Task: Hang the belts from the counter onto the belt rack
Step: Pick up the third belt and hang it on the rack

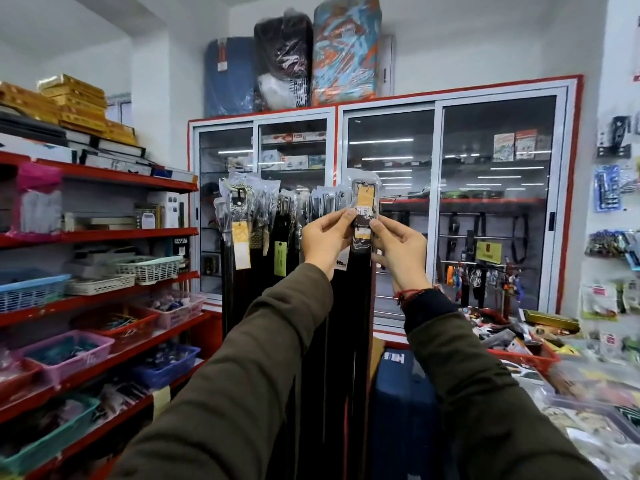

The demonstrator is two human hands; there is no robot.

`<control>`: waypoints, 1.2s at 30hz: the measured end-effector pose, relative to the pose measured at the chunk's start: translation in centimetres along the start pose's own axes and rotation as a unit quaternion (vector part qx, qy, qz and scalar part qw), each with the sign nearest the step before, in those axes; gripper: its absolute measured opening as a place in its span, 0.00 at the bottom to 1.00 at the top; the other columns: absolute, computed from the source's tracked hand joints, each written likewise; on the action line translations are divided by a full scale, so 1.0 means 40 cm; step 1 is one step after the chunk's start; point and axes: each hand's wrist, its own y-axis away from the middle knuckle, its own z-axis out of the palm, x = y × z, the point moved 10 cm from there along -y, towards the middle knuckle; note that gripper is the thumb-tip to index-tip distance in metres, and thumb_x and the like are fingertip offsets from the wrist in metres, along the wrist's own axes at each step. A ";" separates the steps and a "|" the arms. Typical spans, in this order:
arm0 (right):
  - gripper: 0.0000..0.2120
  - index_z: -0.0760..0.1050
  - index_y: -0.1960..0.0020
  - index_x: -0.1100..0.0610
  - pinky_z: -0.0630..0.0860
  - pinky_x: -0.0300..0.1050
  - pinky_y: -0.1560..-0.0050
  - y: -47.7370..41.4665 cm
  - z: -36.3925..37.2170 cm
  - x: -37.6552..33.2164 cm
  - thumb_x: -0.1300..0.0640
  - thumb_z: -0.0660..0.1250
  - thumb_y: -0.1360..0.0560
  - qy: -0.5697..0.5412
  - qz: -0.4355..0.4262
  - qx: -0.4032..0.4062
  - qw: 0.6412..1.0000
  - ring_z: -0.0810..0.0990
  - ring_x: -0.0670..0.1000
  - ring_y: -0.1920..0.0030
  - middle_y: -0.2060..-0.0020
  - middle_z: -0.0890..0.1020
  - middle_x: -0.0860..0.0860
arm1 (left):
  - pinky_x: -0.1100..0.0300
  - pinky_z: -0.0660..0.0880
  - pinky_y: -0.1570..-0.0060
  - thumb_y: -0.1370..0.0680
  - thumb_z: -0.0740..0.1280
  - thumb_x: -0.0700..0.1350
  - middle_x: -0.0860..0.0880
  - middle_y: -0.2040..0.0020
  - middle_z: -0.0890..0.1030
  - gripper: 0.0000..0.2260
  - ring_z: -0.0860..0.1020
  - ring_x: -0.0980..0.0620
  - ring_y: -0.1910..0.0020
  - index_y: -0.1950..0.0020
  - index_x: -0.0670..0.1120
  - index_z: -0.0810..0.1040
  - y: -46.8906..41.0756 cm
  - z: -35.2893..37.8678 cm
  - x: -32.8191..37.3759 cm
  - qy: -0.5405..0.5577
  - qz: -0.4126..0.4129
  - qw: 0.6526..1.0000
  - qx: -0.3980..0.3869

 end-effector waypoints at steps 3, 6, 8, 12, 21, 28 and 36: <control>0.17 0.78 0.34 0.65 0.84 0.49 0.55 -0.002 0.002 0.016 0.62 0.70 0.21 -0.008 0.011 0.003 1.000 0.85 0.57 0.48 0.44 0.85 0.61 | 0.66 0.83 0.58 0.21 0.70 0.38 0.35 0.40 0.83 0.15 0.83 0.52 0.58 0.36 0.34 0.79 -0.008 -0.003 -0.008 -0.004 -0.003 1.000 0.000; 0.17 0.78 0.34 0.65 0.83 0.53 0.50 -0.007 0.000 0.009 0.61 0.70 0.21 -0.012 0.007 0.014 1.000 0.85 0.58 0.45 0.44 0.86 0.61 | 0.66 0.83 0.59 0.21 0.71 0.38 0.36 0.40 0.83 0.15 0.83 0.51 0.58 0.35 0.34 0.80 -0.015 0.003 -0.009 0.005 -0.005 1.000 0.002; 0.17 0.78 0.35 0.66 0.81 0.58 0.45 -0.015 -0.001 -0.001 0.61 0.70 0.21 -0.014 0.002 0.018 1.000 0.84 0.60 0.44 0.43 0.85 0.63 | 0.67 0.83 0.60 0.21 0.71 0.39 0.37 0.42 0.84 0.15 0.84 0.53 0.59 0.36 0.35 0.80 -0.025 0.009 -0.006 0.008 -0.005 1.000 0.004; 0.16 0.79 0.36 0.65 0.82 0.56 0.48 -0.032 -0.011 -0.002 0.60 0.70 0.21 -0.002 0.003 0.016 1.000 0.84 0.58 0.47 0.42 0.85 0.65 | 0.66 0.83 0.61 0.21 0.72 0.39 0.40 0.48 0.85 0.14 0.84 0.55 0.63 0.37 0.36 0.81 -0.037 0.014 -0.018 0.015 -0.021 1.000 0.005; 0.17 0.78 0.33 0.62 0.81 0.47 0.56 -0.032 -0.016 0.039 0.58 0.69 0.20 0.023 0.006 0.001 1.000 0.84 0.56 0.47 0.40 0.84 0.62 | 0.60 0.83 0.52 0.22 0.73 0.41 0.39 0.44 0.85 0.13 0.86 0.45 0.49 0.39 0.38 0.81 -0.035 -0.010 -0.050 -0.009 -0.010 1.000 0.020; 0.20 0.67 0.23 0.53 0.69 0.50 0.24 0.040 -0.020 -0.014 0.53 0.55 0.14 0.188 -0.222 0.019 0.957 0.71 0.48 0.25 0.27 0.73 0.49 | 0.58 0.76 0.34 0.15 0.61 0.47 0.46 0.33 0.81 0.17 0.79 0.53 0.34 0.27 0.45 0.74 0.019 -0.035 0.008 -0.294 0.239 0.925 0.031; 0.27 0.48 0.16 0.50 0.47 0.39 0.19 0.036 0.062 0.106 0.54 0.51 0.13 0.298 -0.217 -0.168 0.914 0.46 0.37 0.18 0.17 0.48 0.41 | 0.59 0.51 0.20 0.15 0.50 0.58 0.58 0.17 0.53 0.27 0.48 0.62 0.18 0.17 0.55 0.51 0.027 0.000 -0.080 -0.446 0.244 0.847 -0.154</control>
